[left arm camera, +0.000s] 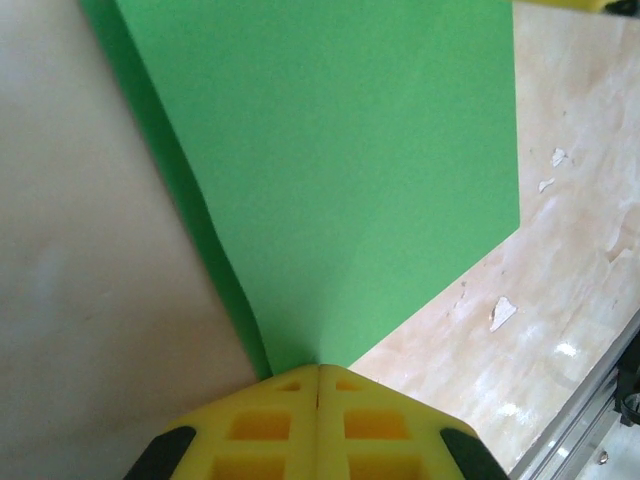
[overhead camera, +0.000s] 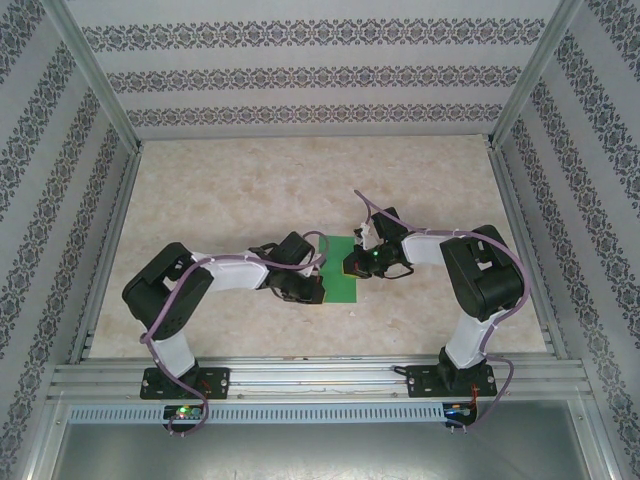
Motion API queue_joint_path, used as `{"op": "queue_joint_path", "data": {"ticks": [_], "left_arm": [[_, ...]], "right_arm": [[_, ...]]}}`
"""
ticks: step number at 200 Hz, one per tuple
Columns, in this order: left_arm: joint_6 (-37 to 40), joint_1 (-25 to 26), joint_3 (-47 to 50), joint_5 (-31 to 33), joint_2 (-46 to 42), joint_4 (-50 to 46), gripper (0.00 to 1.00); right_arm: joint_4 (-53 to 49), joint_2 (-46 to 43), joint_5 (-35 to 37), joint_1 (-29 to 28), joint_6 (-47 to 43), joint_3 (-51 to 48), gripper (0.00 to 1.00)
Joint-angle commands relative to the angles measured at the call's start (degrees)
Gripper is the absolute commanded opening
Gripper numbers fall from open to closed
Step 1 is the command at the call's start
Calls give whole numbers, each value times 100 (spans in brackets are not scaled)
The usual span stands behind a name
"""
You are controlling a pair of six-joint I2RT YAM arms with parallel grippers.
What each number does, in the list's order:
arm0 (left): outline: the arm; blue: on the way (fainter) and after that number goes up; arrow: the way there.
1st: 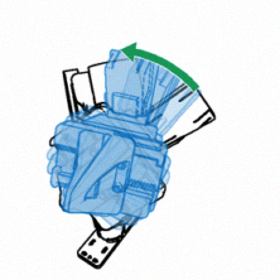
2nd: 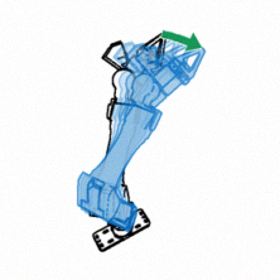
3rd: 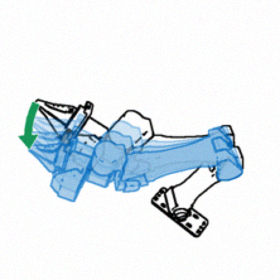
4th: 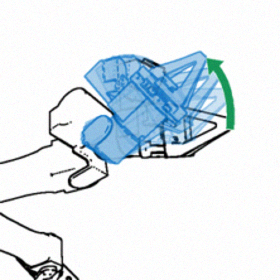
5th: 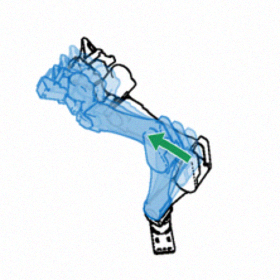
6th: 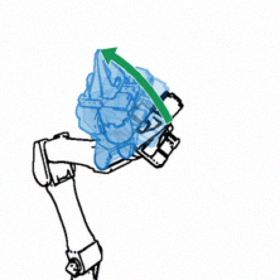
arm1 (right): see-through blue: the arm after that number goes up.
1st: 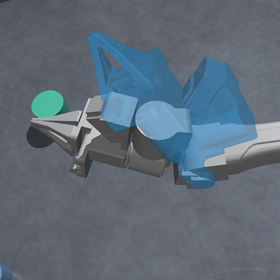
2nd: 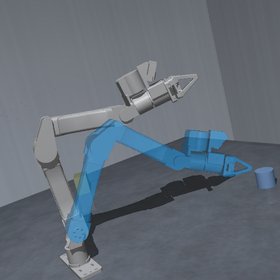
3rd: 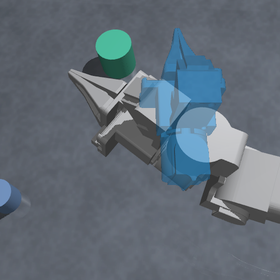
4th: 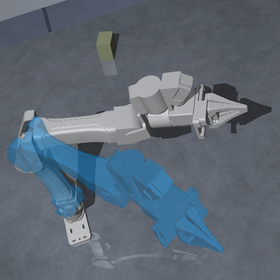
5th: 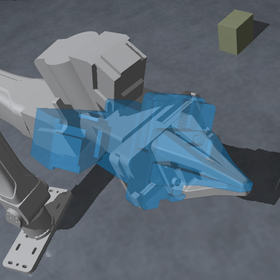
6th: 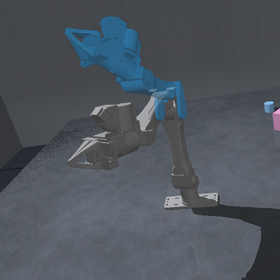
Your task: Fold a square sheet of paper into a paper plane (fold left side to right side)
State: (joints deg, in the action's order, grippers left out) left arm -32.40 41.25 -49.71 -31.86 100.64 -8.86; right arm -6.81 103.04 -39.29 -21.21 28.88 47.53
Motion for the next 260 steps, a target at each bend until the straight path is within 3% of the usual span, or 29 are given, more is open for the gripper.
{"op": "queue_joint_path", "data": {"ticks": [1, 31, 54, 77, 135, 169, 188, 220, 260], "left_arm": [[-20, 33, 275, 242, -81, -649, 7], [-55, -119, 271, 11, -488, -254, 16], [-56, -326, 239, -45, -812, 56, 31], [-64, -548, 285, 78, -958, 389, 39], [-58, -627, -129, -51, -200, 1164, 43], [74, -627, -430, -4, 249, 1228, 44], [67, -627, -585, -55, 472, 1320, 40], [-27, -627, -610, -38, 583, 1536, 17], [-139, -627, -358, 9, 443, 1967, 0]], "right_arm": [[-508, 349, 1075, 143, -158, -185, 0], [-182, -32, 498, 126, 46, -127, 0], [-19, -482, 308, 108, 152, -9, 18], [54, -1003, 563, 139, 128, 3, 37], [826, -2112, 910, 374, 294, -839, 71], [1155, -2525, 726, 536, 451, -1332, 78], [1147, -2664, 640, 583, 451, -1480, 78], [1094, -2786, 462, 626, 375, -1668, 74], [1090, -2791, 274, 669, 337, -1754, 65]]}}
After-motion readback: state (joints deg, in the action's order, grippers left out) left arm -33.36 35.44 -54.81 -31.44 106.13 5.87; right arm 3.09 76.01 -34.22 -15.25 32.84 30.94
